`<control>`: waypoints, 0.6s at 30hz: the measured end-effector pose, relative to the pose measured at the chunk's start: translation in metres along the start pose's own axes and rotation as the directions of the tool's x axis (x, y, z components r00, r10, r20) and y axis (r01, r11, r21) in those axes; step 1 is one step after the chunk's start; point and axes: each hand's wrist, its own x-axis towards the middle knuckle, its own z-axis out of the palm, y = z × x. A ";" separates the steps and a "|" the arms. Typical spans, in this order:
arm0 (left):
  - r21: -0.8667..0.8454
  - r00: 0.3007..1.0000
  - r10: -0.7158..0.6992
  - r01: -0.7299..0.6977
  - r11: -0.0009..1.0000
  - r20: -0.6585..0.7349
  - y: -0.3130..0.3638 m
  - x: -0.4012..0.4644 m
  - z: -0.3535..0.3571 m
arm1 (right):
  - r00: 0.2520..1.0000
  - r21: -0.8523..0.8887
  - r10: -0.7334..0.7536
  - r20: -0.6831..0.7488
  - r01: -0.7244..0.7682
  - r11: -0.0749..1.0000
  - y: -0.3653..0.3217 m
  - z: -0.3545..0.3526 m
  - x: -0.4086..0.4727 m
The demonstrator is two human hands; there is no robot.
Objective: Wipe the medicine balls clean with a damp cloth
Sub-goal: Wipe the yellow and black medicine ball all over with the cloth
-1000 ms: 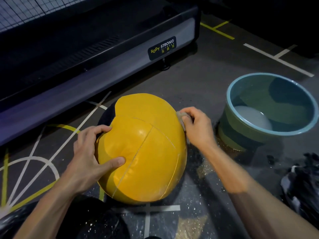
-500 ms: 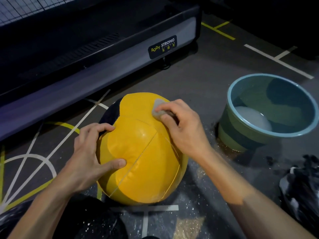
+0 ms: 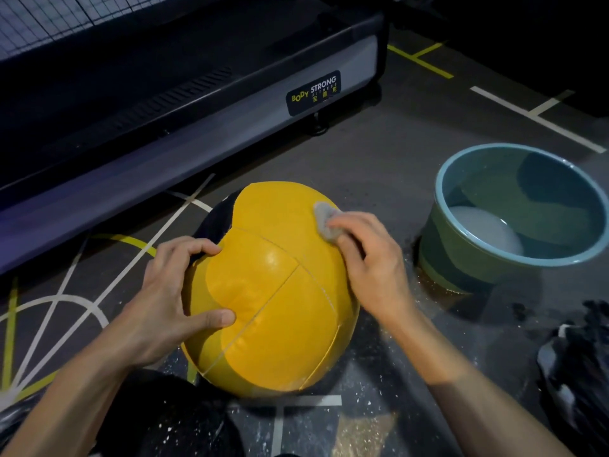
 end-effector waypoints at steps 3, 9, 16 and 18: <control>0.003 1.000 0.021 -0.021 1.000 -0.005 0.005 0.000 0.004 | 0.956 -0.025 0.293 -0.007 -0.293 0.956 0.024 -0.003 0.026; 0.014 1.000 0.007 -0.007 1.000 -0.018 0.006 0.000 0.006 | 0.992 0.003 0.126 0.031 -0.126 0.992 0.016 -0.011 0.021; 0.050 0.997 0.028 -0.024 0.998 -0.078 0.022 0.027 0.014 | 0.984 0.021 0.164 -0.076 -0.163 0.986 0.007 -0.018 -0.017; 0.065 0.996 0.018 -0.013 0.998 -0.089 0.027 0.040 0.013 | 0.993 -0.011 0.075 -0.086 -0.076 0.997 -0.005 -0.016 -0.039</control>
